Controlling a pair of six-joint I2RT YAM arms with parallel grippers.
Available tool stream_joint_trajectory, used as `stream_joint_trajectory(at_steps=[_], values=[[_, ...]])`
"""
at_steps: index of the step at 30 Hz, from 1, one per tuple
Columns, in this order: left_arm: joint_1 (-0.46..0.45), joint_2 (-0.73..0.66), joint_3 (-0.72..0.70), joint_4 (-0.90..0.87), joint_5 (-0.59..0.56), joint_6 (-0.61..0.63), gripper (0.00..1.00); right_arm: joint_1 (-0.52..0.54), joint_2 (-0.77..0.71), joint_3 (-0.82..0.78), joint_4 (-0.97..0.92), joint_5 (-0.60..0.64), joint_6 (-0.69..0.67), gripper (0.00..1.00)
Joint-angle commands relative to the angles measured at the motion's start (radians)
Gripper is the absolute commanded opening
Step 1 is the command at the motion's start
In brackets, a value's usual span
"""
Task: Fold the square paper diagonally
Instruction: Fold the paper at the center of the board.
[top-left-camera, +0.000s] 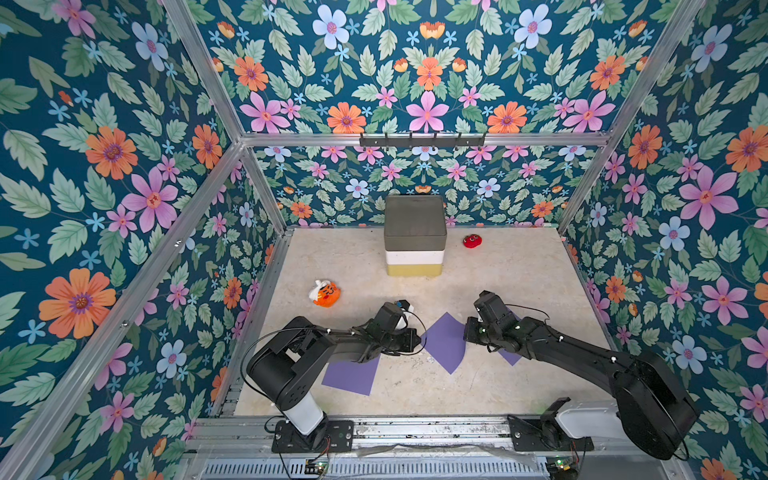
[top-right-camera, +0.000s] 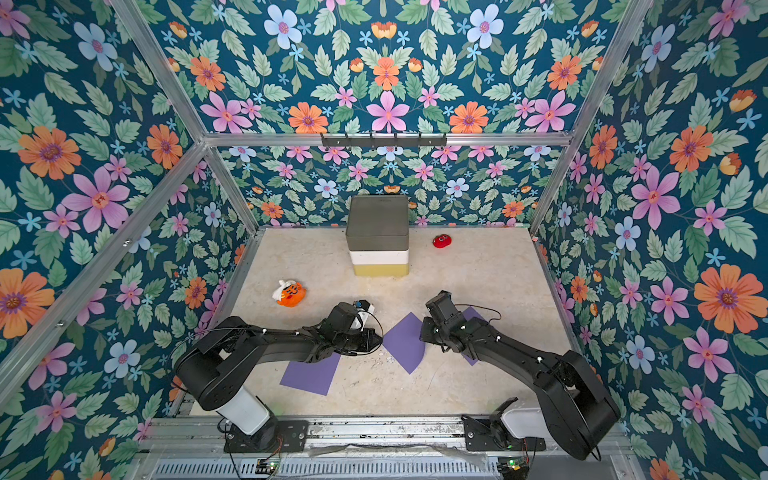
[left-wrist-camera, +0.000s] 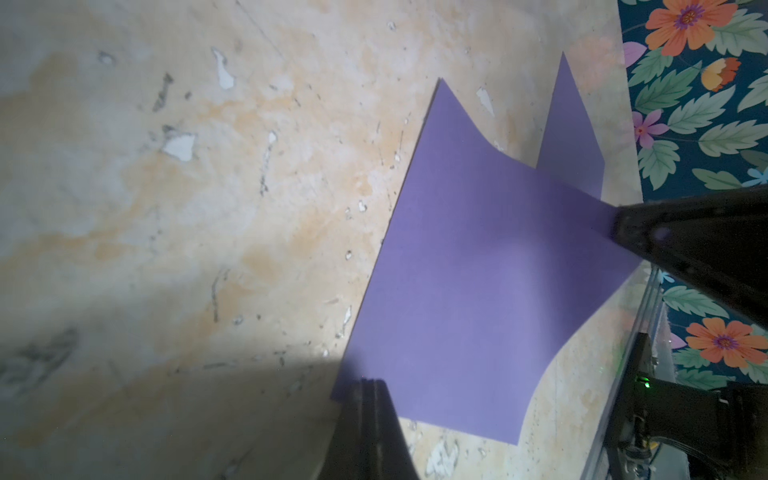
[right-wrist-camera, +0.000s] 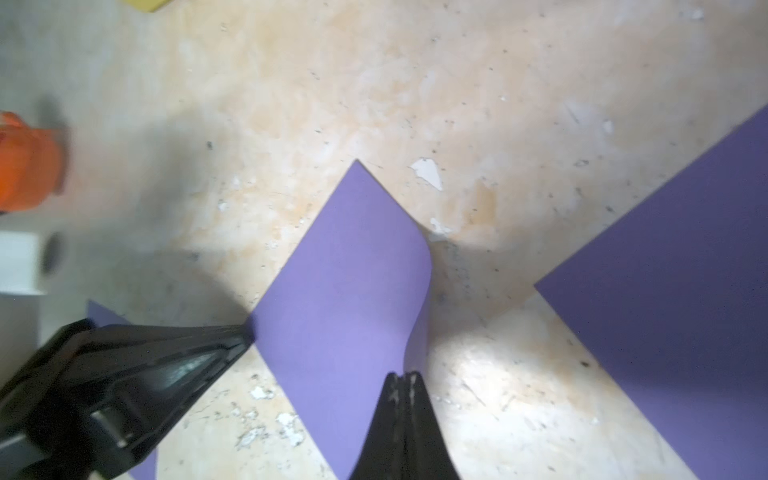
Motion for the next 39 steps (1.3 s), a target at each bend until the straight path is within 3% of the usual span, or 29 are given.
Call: stream_joint_trajectory(at_steps=[1, 5, 18, 39], values=[[0.002, 0.005, -0.001, -0.134, -0.083, 0.013, 0.0, 0.001, -0.007, 0.0, 0.156, -0.109, 0.074, 0.0], [0.002, 0.004, -0.002, -0.154, -0.101, 0.008, 0.0, 0.008, 0.009, -0.033, 0.356, -0.22, 0.153, 0.0], [0.003, 0.002, 0.0, -0.175, -0.125, -0.011, 0.0, 0.059, 0.199, -0.044, 0.59, -0.25, 0.241, 0.0], [0.002, 0.008, -0.013, -0.159, -0.112, -0.014, 0.0, 0.099, 0.416, 0.042, 0.528, -0.211, 0.172, 0.0]])
